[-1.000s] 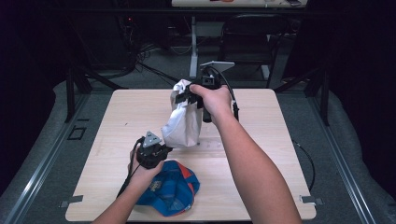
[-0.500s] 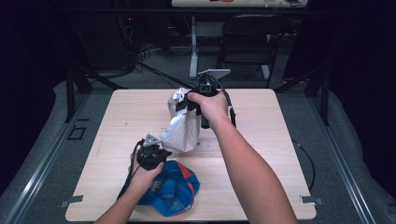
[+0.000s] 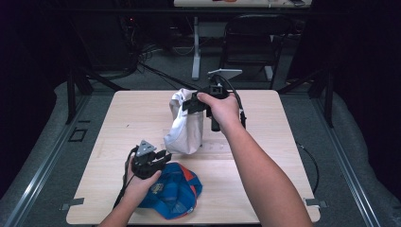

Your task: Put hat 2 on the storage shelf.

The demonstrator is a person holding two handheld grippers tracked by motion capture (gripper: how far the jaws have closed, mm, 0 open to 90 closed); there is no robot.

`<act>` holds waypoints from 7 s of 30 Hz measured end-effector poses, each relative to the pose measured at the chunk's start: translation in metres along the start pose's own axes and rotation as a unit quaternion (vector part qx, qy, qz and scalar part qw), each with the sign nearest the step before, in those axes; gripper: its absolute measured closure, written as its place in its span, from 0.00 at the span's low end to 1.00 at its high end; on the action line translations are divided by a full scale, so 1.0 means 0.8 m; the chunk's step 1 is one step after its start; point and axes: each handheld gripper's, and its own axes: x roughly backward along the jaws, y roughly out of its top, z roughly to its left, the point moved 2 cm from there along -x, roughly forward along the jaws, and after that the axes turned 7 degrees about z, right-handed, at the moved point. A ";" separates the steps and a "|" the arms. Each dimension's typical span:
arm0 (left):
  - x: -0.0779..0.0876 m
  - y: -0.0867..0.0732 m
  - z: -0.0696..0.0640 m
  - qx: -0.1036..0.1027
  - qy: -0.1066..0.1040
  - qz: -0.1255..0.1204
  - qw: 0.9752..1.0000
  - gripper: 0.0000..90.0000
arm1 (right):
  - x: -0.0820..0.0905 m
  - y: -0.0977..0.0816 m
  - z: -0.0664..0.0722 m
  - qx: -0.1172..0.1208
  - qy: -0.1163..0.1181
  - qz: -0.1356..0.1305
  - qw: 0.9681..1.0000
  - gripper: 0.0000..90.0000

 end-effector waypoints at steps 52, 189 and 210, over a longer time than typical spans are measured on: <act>0.060 -0.088 0.063 0.031 0.055 0.048 0.997 0.62 | -0.040 -0.216 -0.160 0.098 -0.104 -0.032 0.989 0.70; 0.056 -0.089 0.063 0.028 0.064 0.050 0.996 0.63 | 0.071 -0.207 -0.194 -0.023 0.029 -0.017 0.999 0.87; 0.056 -0.089 0.063 0.029 0.063 0.050 0.996 0.64 | 0.095 -0.173 -0.127 -0.018 0.108 -0.008 0.994 0.87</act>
